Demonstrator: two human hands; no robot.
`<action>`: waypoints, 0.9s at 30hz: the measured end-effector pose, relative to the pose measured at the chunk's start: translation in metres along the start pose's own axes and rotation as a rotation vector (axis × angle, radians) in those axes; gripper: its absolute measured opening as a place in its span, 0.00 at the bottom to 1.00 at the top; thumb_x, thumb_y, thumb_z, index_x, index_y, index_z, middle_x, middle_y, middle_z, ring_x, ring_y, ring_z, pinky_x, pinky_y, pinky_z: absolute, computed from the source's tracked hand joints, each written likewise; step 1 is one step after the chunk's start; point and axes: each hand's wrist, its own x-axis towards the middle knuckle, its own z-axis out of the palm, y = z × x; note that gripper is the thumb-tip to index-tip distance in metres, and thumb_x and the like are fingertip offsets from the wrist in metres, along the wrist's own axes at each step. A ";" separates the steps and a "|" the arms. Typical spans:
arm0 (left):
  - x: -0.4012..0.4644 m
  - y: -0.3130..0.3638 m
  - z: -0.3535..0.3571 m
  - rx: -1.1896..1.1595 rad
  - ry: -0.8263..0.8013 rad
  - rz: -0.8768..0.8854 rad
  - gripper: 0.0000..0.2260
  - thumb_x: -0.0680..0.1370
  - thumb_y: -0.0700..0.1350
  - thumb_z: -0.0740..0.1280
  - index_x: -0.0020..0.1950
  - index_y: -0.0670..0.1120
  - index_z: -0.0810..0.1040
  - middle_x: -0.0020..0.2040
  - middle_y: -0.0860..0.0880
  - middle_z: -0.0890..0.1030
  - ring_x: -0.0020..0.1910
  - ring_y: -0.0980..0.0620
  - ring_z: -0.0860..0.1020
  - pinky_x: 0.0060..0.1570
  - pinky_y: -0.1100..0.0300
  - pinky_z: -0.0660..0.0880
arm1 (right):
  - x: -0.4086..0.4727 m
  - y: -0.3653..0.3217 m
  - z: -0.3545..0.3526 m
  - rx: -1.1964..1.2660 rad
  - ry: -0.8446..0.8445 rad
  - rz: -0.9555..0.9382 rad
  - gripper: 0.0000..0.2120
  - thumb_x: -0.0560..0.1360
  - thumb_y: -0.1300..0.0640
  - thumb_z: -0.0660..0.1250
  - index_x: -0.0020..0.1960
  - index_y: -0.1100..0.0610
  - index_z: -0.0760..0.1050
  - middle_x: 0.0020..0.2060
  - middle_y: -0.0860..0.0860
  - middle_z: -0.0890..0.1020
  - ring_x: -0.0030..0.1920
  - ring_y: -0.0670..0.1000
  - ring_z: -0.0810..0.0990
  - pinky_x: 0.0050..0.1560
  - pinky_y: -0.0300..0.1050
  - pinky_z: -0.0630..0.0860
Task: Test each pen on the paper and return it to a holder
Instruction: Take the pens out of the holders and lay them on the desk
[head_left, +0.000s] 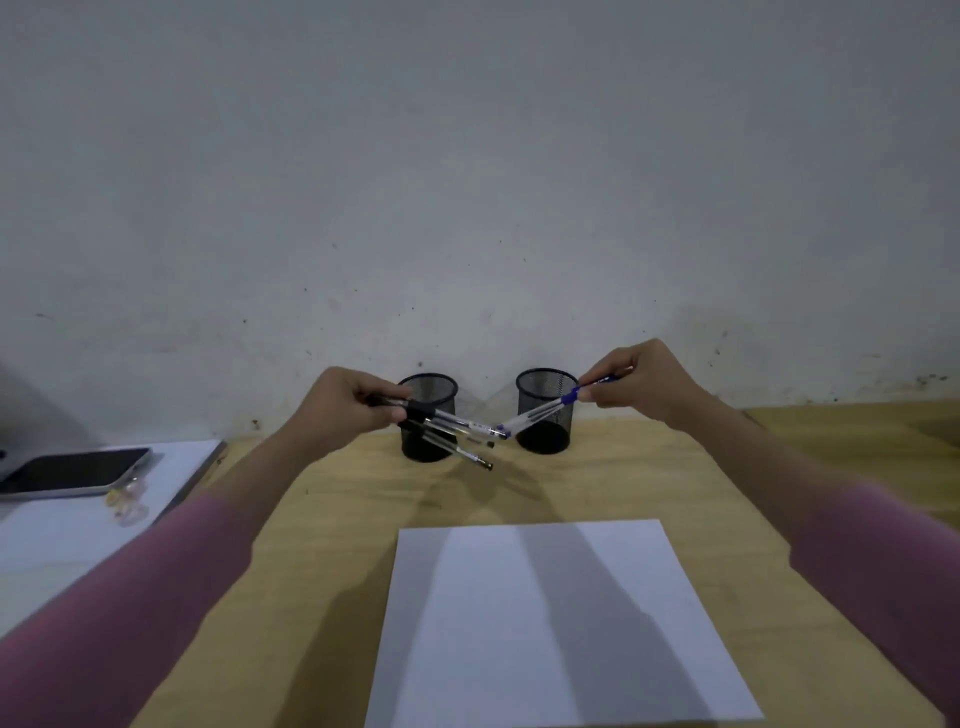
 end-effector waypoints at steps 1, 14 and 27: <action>-0.005 -0.012 0.011 -0.025 -0.013 -0.037 0.14 0.68 0.28 0.71 0.51 0.40 0.80 0.27 0.59 0.82 0.27 0.64 0.77 0.31 0.74 0.71 | -0.006 0.012 0.006 0.003 0.009 0.034 0.09 0.64 0.69 0.77 0.43 0.67 0.83 0.28 0.53 0.80 0.28 0.47 0.77 0.35 0.37 0.80; 0.001 -0.098 0.070 0.227 -0.050 -0.099 0.12 0.72 0.38 0.71 0.54 0.48 0.82 0.50 0.51 0.81 0.50 0.57 0.76 0.47 0.76 0.66 | -0.011 0.105 0.056 -0.287 -0.024 0.168 0.06 0.65 0.62 0.78 0.39 0.55 0.83 0.38 0.49 0.82 0.40 0.47 0.78 0.39 0.36 0.71; -0.007 -0.111 0.082 0.428 0.040 0.062 0.24 0.72 0.47 0.68 0.68 0.45 0.71 0.55 0.44 0.76 0.55 0.45 0.73 0.57 0.51 0.72 | -0.005 0.103 0.064 -0.515 -0.093 -0.002 0.09 0.65 0.62 0.77 0.45 0.56 0.83 0.48 0.52 0.80 0.50 0.49 0.76 0.50 0.40 0.70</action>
